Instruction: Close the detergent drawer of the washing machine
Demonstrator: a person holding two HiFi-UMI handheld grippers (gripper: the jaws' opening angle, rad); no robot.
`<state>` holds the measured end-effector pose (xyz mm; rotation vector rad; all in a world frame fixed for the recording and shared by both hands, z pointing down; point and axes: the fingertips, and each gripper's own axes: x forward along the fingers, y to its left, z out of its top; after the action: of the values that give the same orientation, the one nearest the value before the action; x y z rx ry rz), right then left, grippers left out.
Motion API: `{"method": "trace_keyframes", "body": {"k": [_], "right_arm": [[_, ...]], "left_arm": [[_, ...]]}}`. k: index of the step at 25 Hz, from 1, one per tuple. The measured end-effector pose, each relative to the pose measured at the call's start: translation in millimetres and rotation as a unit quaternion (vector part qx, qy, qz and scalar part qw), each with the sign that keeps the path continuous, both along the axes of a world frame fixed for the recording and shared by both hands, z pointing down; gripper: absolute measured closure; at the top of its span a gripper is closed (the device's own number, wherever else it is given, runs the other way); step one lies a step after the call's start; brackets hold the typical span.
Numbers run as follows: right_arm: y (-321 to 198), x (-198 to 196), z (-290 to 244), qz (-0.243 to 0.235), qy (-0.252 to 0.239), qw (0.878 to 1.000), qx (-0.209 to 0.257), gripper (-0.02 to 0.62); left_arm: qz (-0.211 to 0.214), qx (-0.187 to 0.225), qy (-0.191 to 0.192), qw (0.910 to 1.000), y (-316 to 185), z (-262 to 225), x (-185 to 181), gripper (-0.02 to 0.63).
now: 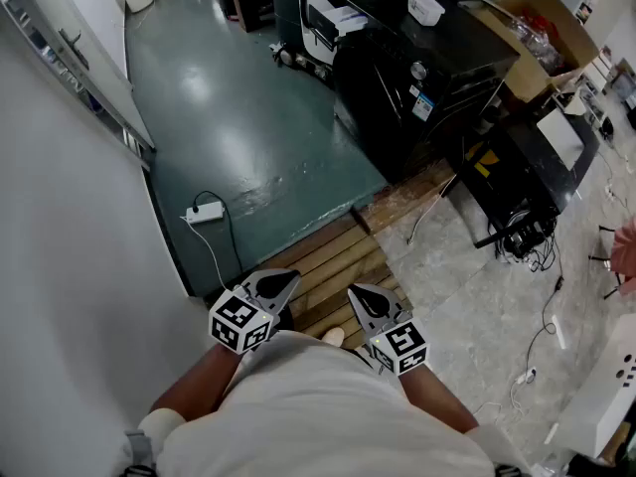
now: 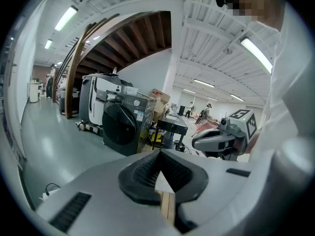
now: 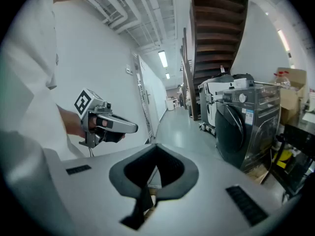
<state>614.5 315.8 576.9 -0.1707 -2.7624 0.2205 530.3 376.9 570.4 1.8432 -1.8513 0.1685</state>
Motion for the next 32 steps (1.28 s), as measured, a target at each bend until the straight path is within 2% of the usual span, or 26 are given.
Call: {"method": "trace_keyframes", "body": {"k": [11,15,18,19,21,24,32], "right_arm": [[3.4,-87.2,0.6,-0.025,0.008,1.000,0.015,0.592],[2.9,-131.9,1.9,-0.016,0.009,1.000,0.007,0.592],[8.8,-173.2,1.7,-0.021,0.013,1.000,0.009,0.591],[12.1,-188.6,1.5,-0.023,0.017,1.000,0.010,0.589],[20.6,-219.3,-1.5,-0.026,0.024,0.999,0.013,0.589],[34.6,-257.8,-10.0,-0.030,0.039,0.999,0.015,0.588],[74.6,-330.9,-57.9,-0.058,0.060,0.996,0.021,0.586]], "left_arm": [[-0.023,0.019,0.011,0.9995,5.1,4.3,-81.6,0.611],[-0.024,0.029,0.008,0.9993,8.3,7.0,-125.3,0.611],[-0.034,0.036,-0.011,0.9987,13.1,6.1,-171.4,0.611],[-0.037,0.035,-0.017,0.9985,15.5,6.2,-189.0,0.591],[-0.043,0.033,-0.024,0.9983,22.6,3.8,-224.8,0.468],[-0.054,0.041,-0.030,0.9972,37.5,-11.5,-272.7,0.456],[-0.067,0.037,-0.058,0.9954,74.1,-66.9,-365.7,0.410]]}}
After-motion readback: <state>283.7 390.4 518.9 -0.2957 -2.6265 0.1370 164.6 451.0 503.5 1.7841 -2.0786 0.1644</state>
